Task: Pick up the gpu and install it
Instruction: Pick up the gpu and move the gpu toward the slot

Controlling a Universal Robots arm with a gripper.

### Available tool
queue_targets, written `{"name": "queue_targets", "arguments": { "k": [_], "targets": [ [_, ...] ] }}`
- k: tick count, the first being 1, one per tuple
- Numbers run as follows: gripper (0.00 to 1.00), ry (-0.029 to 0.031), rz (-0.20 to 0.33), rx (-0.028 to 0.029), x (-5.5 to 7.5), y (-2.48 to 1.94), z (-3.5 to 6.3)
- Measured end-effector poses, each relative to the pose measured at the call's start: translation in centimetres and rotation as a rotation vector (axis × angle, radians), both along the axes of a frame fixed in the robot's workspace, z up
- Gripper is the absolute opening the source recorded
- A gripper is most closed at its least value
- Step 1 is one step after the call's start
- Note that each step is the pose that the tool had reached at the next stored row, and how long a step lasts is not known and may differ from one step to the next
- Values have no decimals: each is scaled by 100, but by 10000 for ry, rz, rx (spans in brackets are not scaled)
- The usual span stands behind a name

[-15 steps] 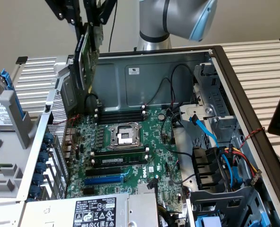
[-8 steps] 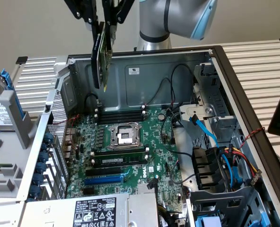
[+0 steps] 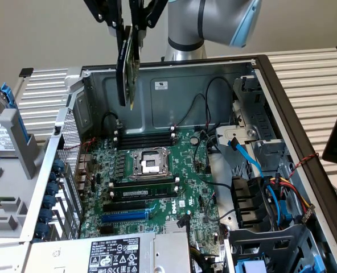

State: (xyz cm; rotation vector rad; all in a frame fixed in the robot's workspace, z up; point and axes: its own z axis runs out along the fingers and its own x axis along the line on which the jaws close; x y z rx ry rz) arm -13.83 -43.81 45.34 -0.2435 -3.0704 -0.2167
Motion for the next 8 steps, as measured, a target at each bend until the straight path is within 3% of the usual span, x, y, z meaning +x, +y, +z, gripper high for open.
{"name": "queue_targets", "arguments": {
  "k": [8],
  "targets": [
    [27,-1,1261,1,22,0,0]
  ]
}}
